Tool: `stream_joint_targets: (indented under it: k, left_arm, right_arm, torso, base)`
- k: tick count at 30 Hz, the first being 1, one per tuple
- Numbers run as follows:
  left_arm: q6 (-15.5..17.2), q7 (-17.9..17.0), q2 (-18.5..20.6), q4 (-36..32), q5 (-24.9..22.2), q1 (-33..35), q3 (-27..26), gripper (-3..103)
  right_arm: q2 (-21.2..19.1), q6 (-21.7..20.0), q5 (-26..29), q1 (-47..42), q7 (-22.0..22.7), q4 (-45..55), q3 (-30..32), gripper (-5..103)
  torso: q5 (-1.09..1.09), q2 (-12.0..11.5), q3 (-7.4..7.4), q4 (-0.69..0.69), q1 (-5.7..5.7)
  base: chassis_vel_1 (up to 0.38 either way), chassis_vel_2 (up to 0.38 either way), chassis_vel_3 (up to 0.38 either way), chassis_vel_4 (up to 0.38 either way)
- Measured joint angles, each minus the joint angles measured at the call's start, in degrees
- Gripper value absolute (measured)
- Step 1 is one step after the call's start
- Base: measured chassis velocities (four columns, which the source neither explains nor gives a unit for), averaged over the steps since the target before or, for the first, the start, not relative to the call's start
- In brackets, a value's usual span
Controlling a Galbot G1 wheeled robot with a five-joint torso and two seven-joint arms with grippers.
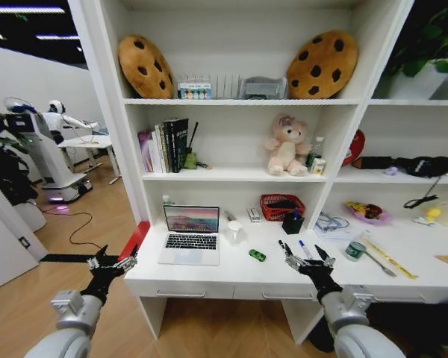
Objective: Organize the objects on the table.
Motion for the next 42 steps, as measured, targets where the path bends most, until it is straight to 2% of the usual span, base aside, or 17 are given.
stream_joint_targets:
  k: [10, 13, 16, 17, 19, 20, 22, 23, 24, 25, 29, 30, 31, 34, 36, 41, 42]
  left_arm:
    - [-0.56, -0.08, -0.16, 0.82, 0.79, -0.71, 0.31, 101]
    - [-0.9, 0.16, -0.09, 1.27, 0.78, -1.16, 0.38, 92]
    - [-0.88, 0.41, 0.64, 2.15, 0.12, -2.23, 0.67, 76]
    - [-0.88, 0.41, 0.64, 2.15, 0.12, -2.23, 0.67, 76]
    - [-0.69, 0.41, 1.08, 2.68, -0.2, -2.72, 0.81, 66]
    - [-0.69, 0.41, 1.08, 2.68, -0.2, -2.72, 0.81, 66]
    - [-0.25, 0.34, 1.94, 3.51, -0.77, -3.87, 0.99, 55]
    - [-0.25, 0.34, 1.94, 3.51, -0.77, -3.87, 0.99, 55]
    - [0.09, -0.01, 2.4, 3.88, -1.04, -4.55, 1.18, 44]
    - [0.31, -0.25, 2.76, 4.17, -1.33, -5.14, 1.35, 38]
    - [0.78, -0.45, 3.27, 4.78, -1.99, -5.86, 1.58, 33]
    - [1.12, -0.46, 4.02, 5.13, -2.5, -6.32, 1.83, 22]
    - [1.45, -0.46, 5.07, 5.56, -3.05, -7.0, 2.27, 17]
    - [1.92, -0.46, 6.04, 5.92, -3.68, -7.61, 2.73, 11]
    - [4.71, -1.55, 9.99, 5.94, -7.11, -9.04, 3.83, 2]
    - [6.66, -2.71, 12.08, 5.63, -9.03, -9.95, 4.53, 0]
    - [10.17, -5.03, 15.68, 5.68, -12.46, -12.58, 6.32, 0]
  right_arm:
    - [-0.17, 0.75, -2.07, 0.39, -1.58, -0.89, -0.65, 100]
    - [-0.17, 0.7, -2.19, 0.4, -1.58, -1.1, -0.7, 100]
    - [-0.19, 0.58, -2.28, 0.22, -1.52, -1.48, -0.69, 100]
    - [-0.19, 0.58, -2.28, 0.22, -1.52, -1.48, -0.69, 100]
    - [-0.18, 0.54, -2.28, 0.18, -1.45, -1.61, -0.64, 100]
    - [-0.18, 0.54, -2.28, 0.18, -1.45, -1.61, -0.64, 100]
    - [-0.17, 0.33, -2.28, 0.23, -1.11, -1.87, -0.5, 100]
    - [-0.17, 0.33, -2.28, 0.23, -1.11, -1.87, -0.5, 100]
    - [-0.21, -0.11, -2.22, 0.38, -0.8, -1.97, -0.45, 100]
    - [-0.26, -0.34, -2.13, 0.53, -0.64, -2.02, -0.42, 100]
    - [-0.38, -0.52, -2.02, 0.72, -0.52, -2.05, -0.39, 100]
    - [-0.48, -0.55, -1.94, 0.78, -0.46, -2.15, -0.38, 100]
    - [-0.64, -0.55, -1.84, 0.82, -0.41, -2.34, -0.38, 100]
    - [-0.92, -0.56, -1.52, 1.0, -0.25, -2.59, -0.43, 100]
    - [-2.67, -1.19, 0.08, 3.14, 0.02, -3.79, -1.16, 100]
    - [-3.49, -1.47, 0.79, 4.17, -0.04, -4.45, -1.44, 100]
    - [-4.37, -1.55, 1.33, 5.02, -0.31, -5.54, -1.53, 100]
  torso:
    - [0.0, -0.02, 0.02, -0.01, 0.07]
    - [0.0, -0.02, 0.01, 0.02, 0.04]
    - [0.0, 0.02, -0.01, 0.0, -0.05]
    - [0.0, 0.02, -0.01, 0.0, -0.05]
    - [0.0, 0.02, -0.01, 0.0, -0.05]
    - [0.0, 0.02, -0.01, 0.0, -0.05]
    - [0.01, 0.03, -0.01, 0.0, -0.05]
    - [0.01, 0.03, -0.01, 0.0, -0.05]
    - [0.0, 0.02, -0.01, 0.0, -0.03]
    - [0.0, 0.01, 0.0, 0.0, -0.01]
    - [0.0, 0.0, 0.0, 0.0, 0.01]
    - [-0.01, 0.0, 0.0, 0.01, 0.01]
    - [0.0, 0.0, 0.0, 0.01, 0.01]
    - [-0.02, 0.0, 0.0, 0.0, 0.0]
    - [0.01, 0.0, 0.0, 0.0, 0.0]
    - [0.0, 0.01, 0.0, 0.03, 0.0]
    - [0.01, 0.0, 0.01, 0.02, 0.0]
  base:
    - [-0.184, 0.191, 0.182, -0.193]
    - [-0.029, 0.041, 0.002, -0.015]
    - [0.019, -0.033, -0.029, 0.035]
    - [0.036, -0.077, -0.058, 0.044]
    - [0.044, -0.053, -0.06, 0.063]
    - [0.044, -0.053, -0.062, 0.063]
    - [0.026, -0.031, -0.01, 0.02]
    - [0.0, 0.0, 0.0, 0.0]
    - [0.0, 0.0, 0.0, 0.0]
    - [0.0, 0.0, 0.0, 0.0]
    - [0.0, 0.0, 0.0, 0.0]
    - [0.0, 0.0, 0.0, 0.0]
    - [0.0, 0.0, 0.0, 0.0]
    - [0.0, 0.0, 0.0, 0.0]
    - [0.0, 0.0, 0.0, 0.0]
    - [0.0, 0.0, 0.0, 0.0]
    - [0.0, 0.0, 0.0, 0.0]
